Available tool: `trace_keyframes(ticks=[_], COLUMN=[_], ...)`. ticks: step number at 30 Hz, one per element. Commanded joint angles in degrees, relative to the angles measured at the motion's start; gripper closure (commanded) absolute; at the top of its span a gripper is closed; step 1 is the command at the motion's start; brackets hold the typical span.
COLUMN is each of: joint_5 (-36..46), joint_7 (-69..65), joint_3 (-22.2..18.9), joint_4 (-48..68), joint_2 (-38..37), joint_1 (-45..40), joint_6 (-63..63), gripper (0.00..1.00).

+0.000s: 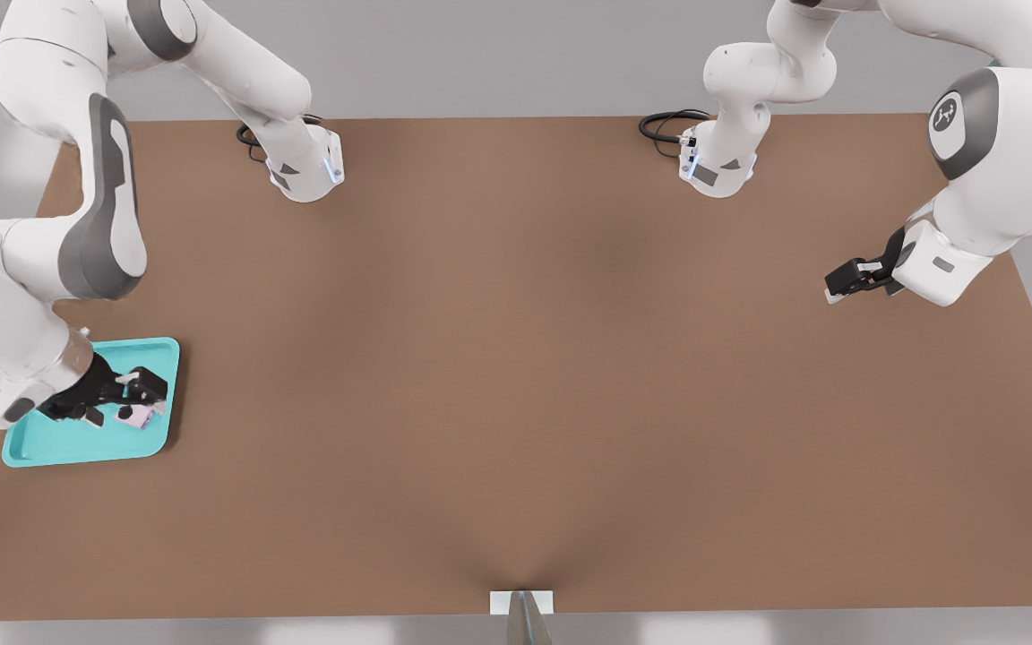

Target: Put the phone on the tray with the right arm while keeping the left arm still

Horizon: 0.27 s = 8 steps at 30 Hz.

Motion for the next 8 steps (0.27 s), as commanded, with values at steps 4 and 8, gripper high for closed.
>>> trace_keyframes(ticks=[4,8], joint_5=[11.9,11.9], joint_7=[8.3,8.4], joint_3=[-37.0,-36.2], joint_4=[-4.7,-6.8], joint_2=[-15.6,-16.6], joint_1=[33.8,33.4], joint_6=[-21.4,-21.1], gripper=[0.0,0.0])
